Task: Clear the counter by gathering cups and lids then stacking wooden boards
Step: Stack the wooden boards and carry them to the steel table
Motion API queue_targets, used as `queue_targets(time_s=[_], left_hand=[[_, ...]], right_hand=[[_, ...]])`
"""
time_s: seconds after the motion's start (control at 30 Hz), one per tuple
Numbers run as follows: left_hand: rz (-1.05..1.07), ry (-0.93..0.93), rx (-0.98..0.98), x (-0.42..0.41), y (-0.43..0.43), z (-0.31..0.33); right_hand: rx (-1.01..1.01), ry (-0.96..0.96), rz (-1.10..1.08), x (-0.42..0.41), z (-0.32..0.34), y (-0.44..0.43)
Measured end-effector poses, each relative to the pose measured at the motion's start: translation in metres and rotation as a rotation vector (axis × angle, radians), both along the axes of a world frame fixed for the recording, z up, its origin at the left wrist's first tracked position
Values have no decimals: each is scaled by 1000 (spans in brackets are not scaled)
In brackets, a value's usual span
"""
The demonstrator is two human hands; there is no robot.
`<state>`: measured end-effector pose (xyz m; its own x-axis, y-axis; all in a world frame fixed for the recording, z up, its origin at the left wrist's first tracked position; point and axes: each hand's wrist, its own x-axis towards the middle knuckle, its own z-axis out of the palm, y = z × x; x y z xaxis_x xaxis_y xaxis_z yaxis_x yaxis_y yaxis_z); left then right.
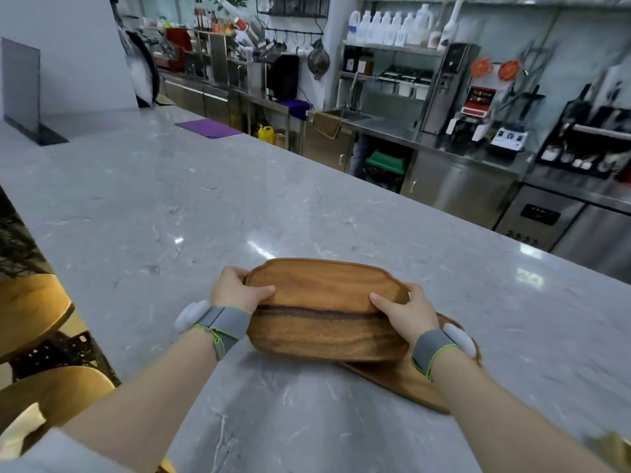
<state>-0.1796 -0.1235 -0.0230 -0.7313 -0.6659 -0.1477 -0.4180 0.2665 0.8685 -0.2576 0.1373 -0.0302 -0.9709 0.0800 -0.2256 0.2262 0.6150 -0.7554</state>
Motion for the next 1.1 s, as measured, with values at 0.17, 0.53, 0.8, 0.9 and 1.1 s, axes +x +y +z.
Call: queue_targets(time_s=[0.17,0.53,0.8,0.9,1.1], left_hand=[[-79,-8,-44,-14,32,-3],[-243,-123,-157,-40,80,-18],[-246,-127,-242,-42,88,-32],[-272,-124,-311,-42,93,-34],[-362,-196,-524,-43,106,-37]], right_hand=[[35,-34,-114,10,-5,34],[87,-55,-276,25,-25,81],[177,-48,-281,23,-32,87],[186,-50,-286,24,-32,90],[267,-86,-266,32,-31,101]])
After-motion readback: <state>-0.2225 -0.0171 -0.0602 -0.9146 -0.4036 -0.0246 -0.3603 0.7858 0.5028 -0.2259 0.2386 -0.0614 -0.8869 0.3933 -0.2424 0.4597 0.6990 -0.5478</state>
